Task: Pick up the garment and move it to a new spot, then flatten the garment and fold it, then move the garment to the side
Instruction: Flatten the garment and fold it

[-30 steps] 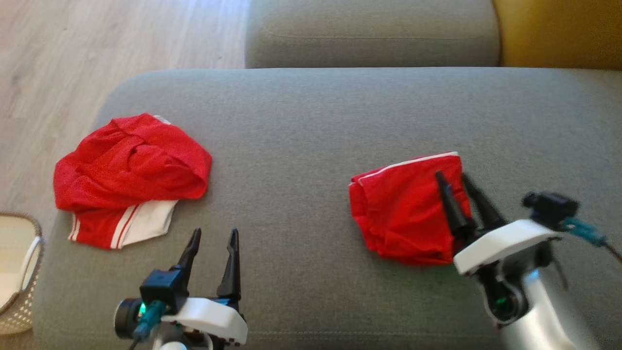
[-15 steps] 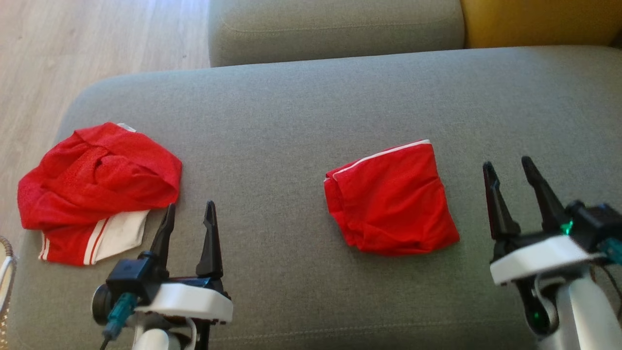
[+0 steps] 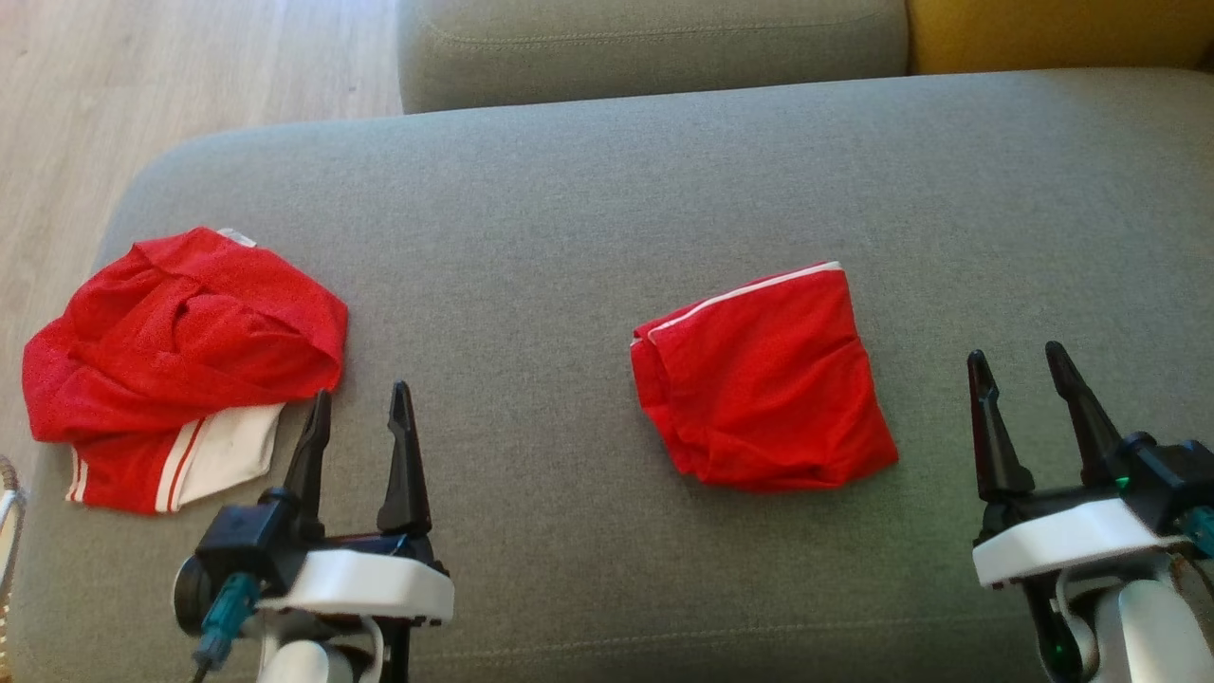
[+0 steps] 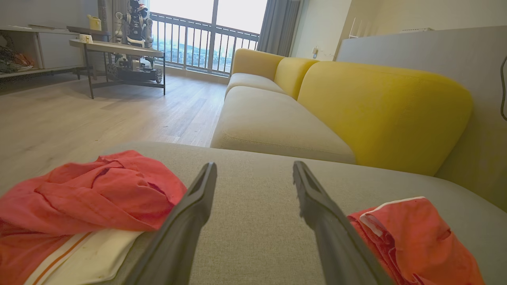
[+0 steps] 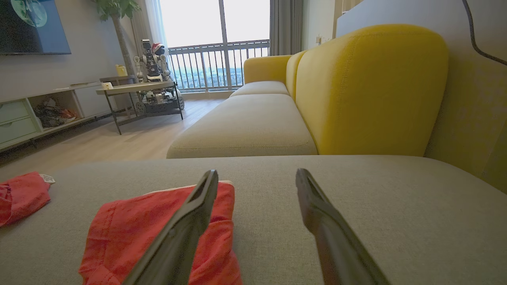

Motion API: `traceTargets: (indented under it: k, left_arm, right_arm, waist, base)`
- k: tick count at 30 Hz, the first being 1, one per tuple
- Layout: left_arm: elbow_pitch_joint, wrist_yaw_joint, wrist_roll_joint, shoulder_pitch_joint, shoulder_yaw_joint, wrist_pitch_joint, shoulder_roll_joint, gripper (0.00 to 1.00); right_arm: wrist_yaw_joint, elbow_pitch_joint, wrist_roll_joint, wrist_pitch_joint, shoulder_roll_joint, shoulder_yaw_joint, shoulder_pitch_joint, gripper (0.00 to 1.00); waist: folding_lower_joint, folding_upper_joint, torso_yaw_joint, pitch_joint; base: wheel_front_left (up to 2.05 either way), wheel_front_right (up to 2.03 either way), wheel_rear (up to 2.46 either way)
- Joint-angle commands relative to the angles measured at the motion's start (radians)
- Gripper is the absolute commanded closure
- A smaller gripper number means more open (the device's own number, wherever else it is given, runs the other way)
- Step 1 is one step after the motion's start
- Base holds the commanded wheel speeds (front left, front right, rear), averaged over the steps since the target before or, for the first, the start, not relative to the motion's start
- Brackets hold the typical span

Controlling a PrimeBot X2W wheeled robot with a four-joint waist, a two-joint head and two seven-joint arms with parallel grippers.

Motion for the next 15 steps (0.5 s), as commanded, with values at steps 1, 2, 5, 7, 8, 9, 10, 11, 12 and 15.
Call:
traceTargets:
  k: [1, 2, 5, 7, 8, 9, 10, 11, 12, 15]
  left_arm:
    - [-0.033, 0.003, 0.009, -0.030, 0.025, -0.006, 0.000, 0.00]
    - [-0.031, 0.000, 0.010, -0.032, 0.024, -0.006, 0.000, 0.00]
    - [-0.025, -0.006, 0.012, -0.040, 0.022, -0.006, 0.000, 0.00]
    - [-0.018, -0.010, 0.013, -0.044, 0.018, -0.006, 0.000, 0.00]
    - [-0.014, -0.013, 0.013, -0.046, 0.015, -0.006, 0.000, 0.00]
    - [-0.010, -0.015, 0.012, -0.047, 0.012, -0.006, 0.000, 0.00]
    - [-0.005, -0.016, 0.011, -0.048, 0.009, -0.006, 0.000, 0.00]
    - [0.000, -0.018, 0.010, -0.049, 0.005, -0.006, 0.000, 0.00]
    - [0.000, -0.018, 0.010, -0.049, 0.005, -0.006, 0.000, 0.00]
    - [0.013, -0.023, 0.007, -0.056, -0.009, -0.006, 0.000, 0.00]
  right_arm:
    - [0.000, -0.041, -0.007, -0.009, -0.001, 0.028, -0.030, 0.00]
    - [0.000, -0.043, -0.008, -0.009, -0.001, 0.031, -0.032, 0.00]
    - [0.000, -0.042, 0.001, -0.009, -0.001, 0.055, -0.039, 0.00]
    - [0.000, -0.037, 0.007, -0.009, 0.000, 0.079, -0.047, 0.00]
    - [0.000, -0.033, 0.010, -0.009, 0.000, 0.094, -0.052, 0.00]
    - [0.000, -0.024, 0.012, -0.009, 0.000, 0.116, -0.057, 0.00]
    - [0.000, -0.010, 0.015, -0.009, 0.000, 0.142, -0.061, 0.43]
    - [0.000, 0.007, 0.015, -0.009, -0.003, 0.172, -0.066, 1.00]
    - [0.000, 0.007, 0.015, -0.009, -0.003, 0.172, -0.066, 1.00]
    - [0.000, 0.082, 0.028, -0.008, -0.022, 0.257, -0.085, 1.00]
  waist:
    - [0.0000, 0.0000, 0.003, 0.004]
    - [0.0000, 0.0000, 0.006, 0.006]
    - [0.0000, 0.0000, 0.017, 0.014]
    - [0.0000, 0.0000, 0.028, 0.021]
    - [0.0000, 0.0000, 0.035, 0.024]
    - [0.0000, 0.0000, 0.042, 0.026]
    - [0.0000, 0.0000, 0.050, 0.029]
    - [0.0000, 0.0000, 0.059, 0.033]
    - [0.0000, 0.0000, 0.059, 0.033]
    - [0.0000, 0.0000, 0.091, 0.044]
  base:
    - [0.00, 0.00, 0.00]
    - [0.00, 0.00, 0.00]
    - [0.00, 0.00, 0.00]
    - [0.00, 0.00, 0.00]
    - [0.00, 0.00, 0.00]
    - [0.00, 0.00, 0.00]
    - [0.00, 0.00, 0.00]
    - [0.00, 0.00, 0.00]
    - [0.00, 0.00, 0.00]
    - [0.00, 0.00, 0.00]
